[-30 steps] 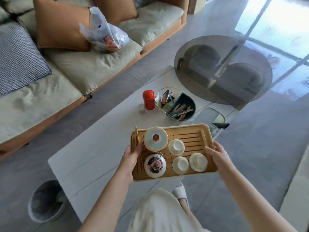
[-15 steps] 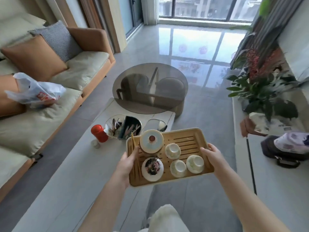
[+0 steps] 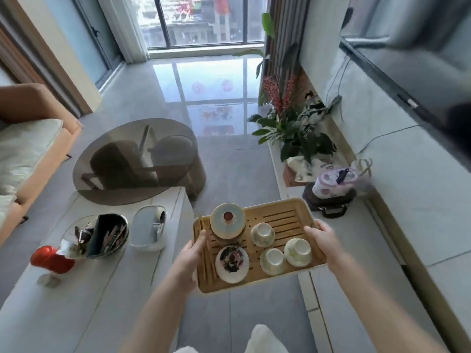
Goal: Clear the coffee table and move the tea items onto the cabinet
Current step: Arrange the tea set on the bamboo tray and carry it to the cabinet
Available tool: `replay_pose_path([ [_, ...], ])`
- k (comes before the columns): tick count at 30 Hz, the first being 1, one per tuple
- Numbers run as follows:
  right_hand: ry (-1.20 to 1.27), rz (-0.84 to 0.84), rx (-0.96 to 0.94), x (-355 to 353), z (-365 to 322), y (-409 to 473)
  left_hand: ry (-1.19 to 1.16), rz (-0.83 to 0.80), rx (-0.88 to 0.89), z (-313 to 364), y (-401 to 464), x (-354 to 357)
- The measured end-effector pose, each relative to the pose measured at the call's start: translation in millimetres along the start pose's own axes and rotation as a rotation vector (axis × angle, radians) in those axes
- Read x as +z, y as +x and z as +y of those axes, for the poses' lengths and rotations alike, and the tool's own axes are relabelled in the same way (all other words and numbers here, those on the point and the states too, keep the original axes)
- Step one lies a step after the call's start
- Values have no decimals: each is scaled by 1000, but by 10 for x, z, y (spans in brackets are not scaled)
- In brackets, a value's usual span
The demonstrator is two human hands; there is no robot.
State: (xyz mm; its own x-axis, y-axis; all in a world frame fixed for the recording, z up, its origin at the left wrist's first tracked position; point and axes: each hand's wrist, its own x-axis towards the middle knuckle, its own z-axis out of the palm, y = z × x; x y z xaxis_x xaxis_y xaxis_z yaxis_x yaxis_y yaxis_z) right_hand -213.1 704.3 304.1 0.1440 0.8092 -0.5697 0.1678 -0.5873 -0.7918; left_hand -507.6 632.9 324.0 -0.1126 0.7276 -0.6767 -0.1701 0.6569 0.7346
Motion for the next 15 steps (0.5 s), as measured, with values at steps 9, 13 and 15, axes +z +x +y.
replay_pose_path([
  [9, 94, 198, 107, -1203, 325, 381, 57, -121, -86, 104, 576, 1302],
  [13, 134, 266, 172, -1527, 441, 634, 143, -187, -112, 233, 867, 1764],
  [15, 150, 286, 200, -1644, 492, 777, 171, -196, -135, 282, 1049, 1960],
])
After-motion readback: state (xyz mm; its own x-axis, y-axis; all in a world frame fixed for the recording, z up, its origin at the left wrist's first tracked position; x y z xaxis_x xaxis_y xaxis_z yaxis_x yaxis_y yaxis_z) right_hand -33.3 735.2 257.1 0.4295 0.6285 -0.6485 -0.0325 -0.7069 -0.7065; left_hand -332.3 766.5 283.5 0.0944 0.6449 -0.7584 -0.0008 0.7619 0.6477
